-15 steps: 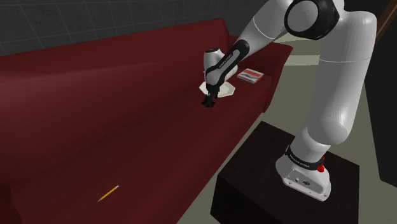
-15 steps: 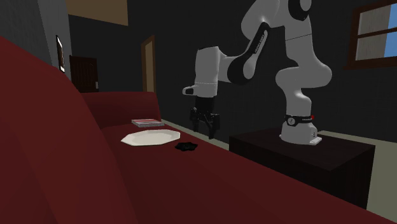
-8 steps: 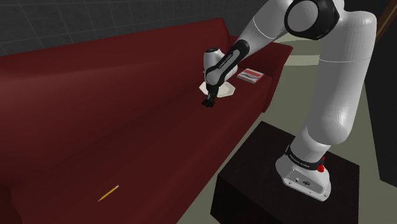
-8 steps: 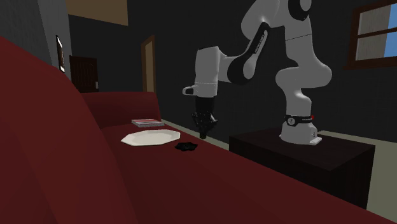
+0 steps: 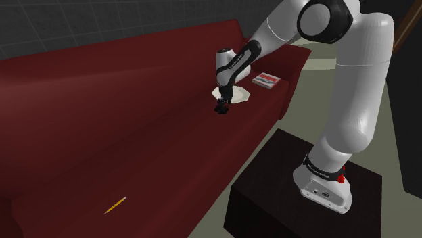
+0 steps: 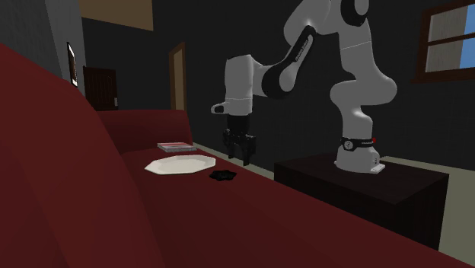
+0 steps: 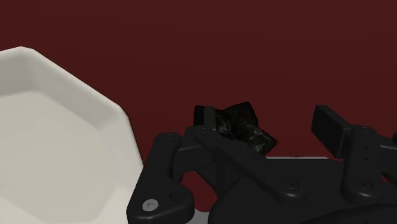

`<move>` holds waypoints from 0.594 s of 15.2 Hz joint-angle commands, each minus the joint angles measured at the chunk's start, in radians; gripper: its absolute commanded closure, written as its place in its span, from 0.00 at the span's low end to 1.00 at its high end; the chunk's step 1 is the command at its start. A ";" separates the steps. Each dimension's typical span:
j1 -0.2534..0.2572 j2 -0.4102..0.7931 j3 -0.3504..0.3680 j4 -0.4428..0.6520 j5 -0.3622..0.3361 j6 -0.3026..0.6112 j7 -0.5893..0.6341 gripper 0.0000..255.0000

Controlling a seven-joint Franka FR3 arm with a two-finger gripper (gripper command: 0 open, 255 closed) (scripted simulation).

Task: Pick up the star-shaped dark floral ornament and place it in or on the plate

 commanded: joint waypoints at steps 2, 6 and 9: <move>-0.059 0.107 0.005 0.188 0.083 -0.178 -0.066 0.00; -0.064 0.137 0.007 0.172 0.085 -0.132 -0.068 0.00; -0.066 0.161 0.009 0.163 0.088 -0.098 -0.069 0.00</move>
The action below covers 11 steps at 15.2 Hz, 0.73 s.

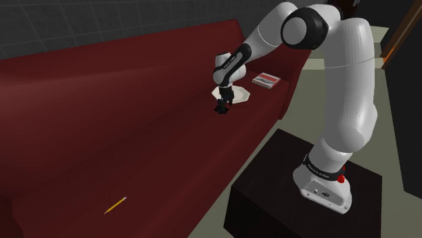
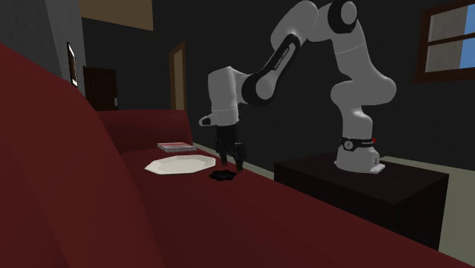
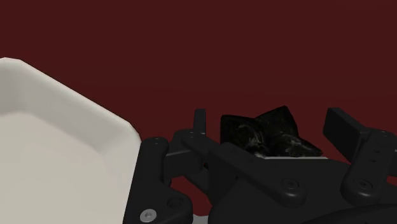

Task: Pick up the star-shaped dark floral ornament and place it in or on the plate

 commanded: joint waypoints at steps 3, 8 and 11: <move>-0.003 0.013 0.000 -0.003 0.002 0.016 -0.003 0.00; -0.003 0.013 0.000 -0.003 0.002 0.016 -0.003 0.00; -0.003 0.013 0.000 -0.003 0.002 0.016 -0.003 1.00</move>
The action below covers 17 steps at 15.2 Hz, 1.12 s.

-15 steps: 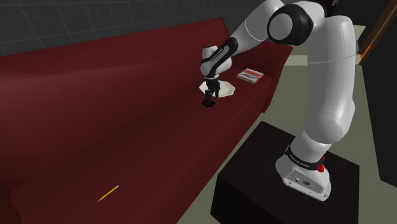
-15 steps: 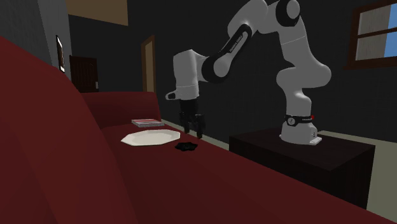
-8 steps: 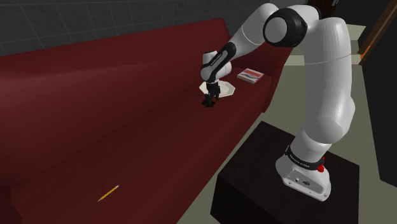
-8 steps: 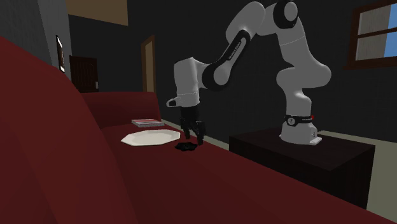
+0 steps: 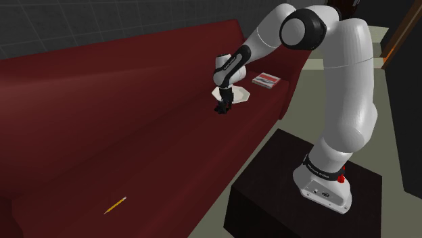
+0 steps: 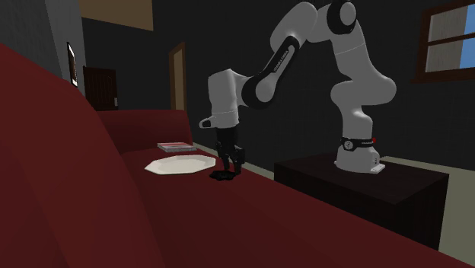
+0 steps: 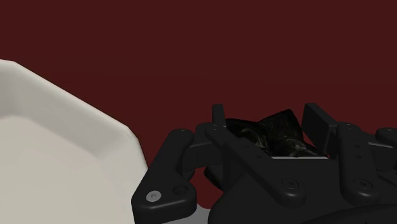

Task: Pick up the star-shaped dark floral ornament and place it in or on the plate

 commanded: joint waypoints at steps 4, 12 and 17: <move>0.000 0.000 0.000 0.000 0.000 0.000 0.000 1.00; 0.003 -0.050 -0.004 0.000 -0.006 -0.050 0.000 1.00; 0.006 -0.097 -0.007 0.007 -0.011 -0.103 0.001 1.00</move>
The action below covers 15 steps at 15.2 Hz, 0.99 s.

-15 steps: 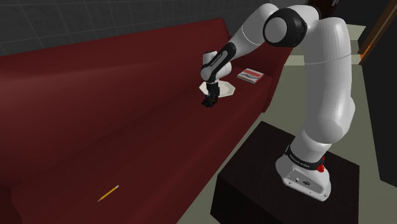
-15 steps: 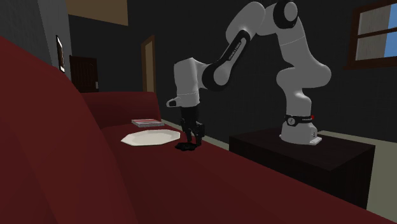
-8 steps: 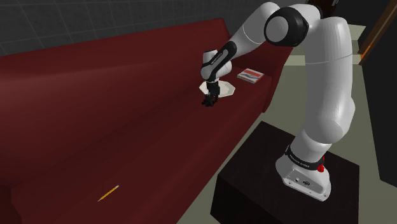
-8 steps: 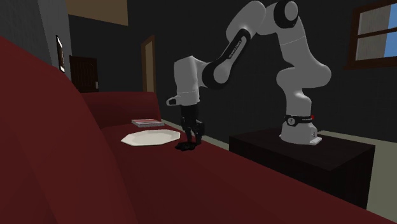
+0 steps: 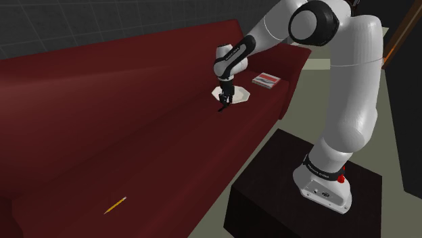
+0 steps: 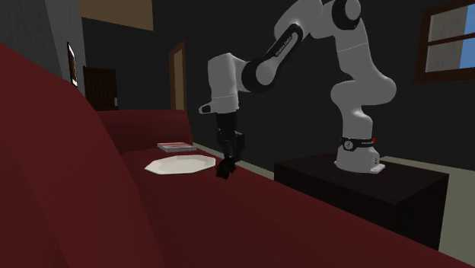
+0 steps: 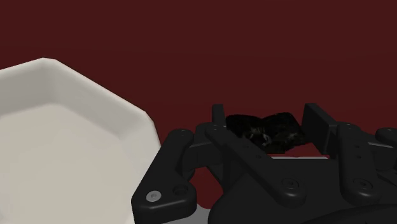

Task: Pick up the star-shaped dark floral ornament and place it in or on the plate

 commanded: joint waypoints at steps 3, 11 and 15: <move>0.002 -0.034 -0.002 0.007 -0.004 -0.042 0.000 1.00; -0.052 0.012 -0.025 0.139 0.003 -0.122 -0.080 1.00; -0.111 0.100 -0.041 0.285 0.017 -0.176 -0.156 1.00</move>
